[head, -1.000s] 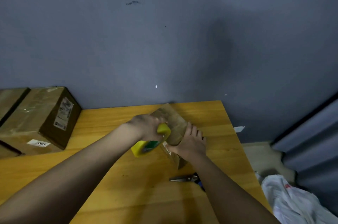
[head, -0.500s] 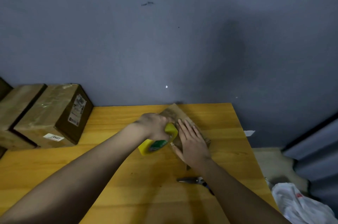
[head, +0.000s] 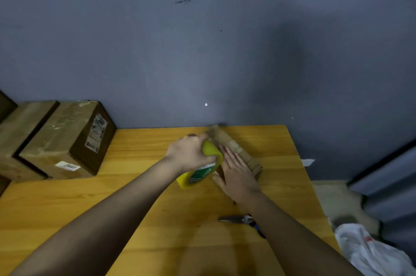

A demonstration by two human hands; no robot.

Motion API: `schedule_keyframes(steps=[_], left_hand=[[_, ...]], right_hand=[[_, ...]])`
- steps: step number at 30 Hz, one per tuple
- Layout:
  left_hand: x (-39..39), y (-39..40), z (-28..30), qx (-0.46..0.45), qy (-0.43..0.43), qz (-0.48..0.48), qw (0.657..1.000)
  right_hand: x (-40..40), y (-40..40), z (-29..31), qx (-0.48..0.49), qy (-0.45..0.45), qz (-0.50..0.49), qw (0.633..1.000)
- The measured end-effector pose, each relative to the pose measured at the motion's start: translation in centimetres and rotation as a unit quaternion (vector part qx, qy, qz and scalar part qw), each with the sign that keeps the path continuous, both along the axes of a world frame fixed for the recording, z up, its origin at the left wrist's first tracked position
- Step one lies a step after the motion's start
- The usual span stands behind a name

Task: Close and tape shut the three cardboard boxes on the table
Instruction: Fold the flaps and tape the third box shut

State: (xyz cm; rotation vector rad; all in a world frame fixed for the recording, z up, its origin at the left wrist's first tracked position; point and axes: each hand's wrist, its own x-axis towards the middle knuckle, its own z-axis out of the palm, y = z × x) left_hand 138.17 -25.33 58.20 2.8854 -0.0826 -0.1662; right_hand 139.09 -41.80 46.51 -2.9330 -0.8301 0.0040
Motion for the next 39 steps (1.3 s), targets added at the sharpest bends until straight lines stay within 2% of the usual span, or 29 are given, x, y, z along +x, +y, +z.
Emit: schedule_keyframes(steps=[3, 7, 11, 13, 16, 18, 22, 26, 31, 34, 39], left_hand=[[-2.0, 0.6, -1.3, -0.091, -0.04, 0.036, 0.994], [-3.6, 0.7, -2.4, -0.071, -0.098, 0.009, 0.993], [-2.1, 0.5, -1.5, -0.039, -0.049, -0.019, 0.998], [-1.4, -0.2, -0.8, -0.015, -0.037, -0.035, 0.999], [-1.1, -0.4, -0.1, 0.08, -0.005, -0.072, 0.994], [-1.4, 0.6, -0.4, 0.106, 0.031, -0.076, 0.991], [-2.2, 1.6, -2.4, 0.103, 0.079, -0.062, 0.99], [-2.7, 1.0, -4.2, 0.104, 0.074, -0.059, 0.99], [-3.2, 0.7, -6.3, 0.075, 0.054, -0.048, 0.995], [-3.0, 0.3, -7.4, 0.044, 0.055, -0.039, 0.997], [-2.6, -0.2, -8.7, 0.017, 0.056, -0.025, 0.998]], right_hand=[[0.2, -0.1, -0.3, -0.015, -0.009, -0.001, 1.0], [0.3, -0.1, -0.6, -0.02, 0.029, -0.029, 0.999], [0.2, 0.1, -1.1, -0.013, 0.032, -0.025, 0.999], [0.4, 0.0, -1.3, 0.002, 0.005, -0.032, 0.999], [0.9, -0.8, -0.4, 0.028, 0.015, -0.034, 0.999], [1.2, -1.3, -0.5, 0.017, 0.032, -0.018, 0.999], [0.7, -0.6, -0.9, 0.001, 0.004, -0.023, 1.0], [0.7, -0.8, -0.8, -0.003, -0.005, -0.025, 1.0], [0.6, -1.0, -0.2, 0.021, 0.028, -0.012, 0.999], [0.9, -1.1, 0.9, 0.078, 0.07, -0.048, 0.993], [1.3, 1.0, 1.2, 0.142, 0.036, -0.152, 0.978]])
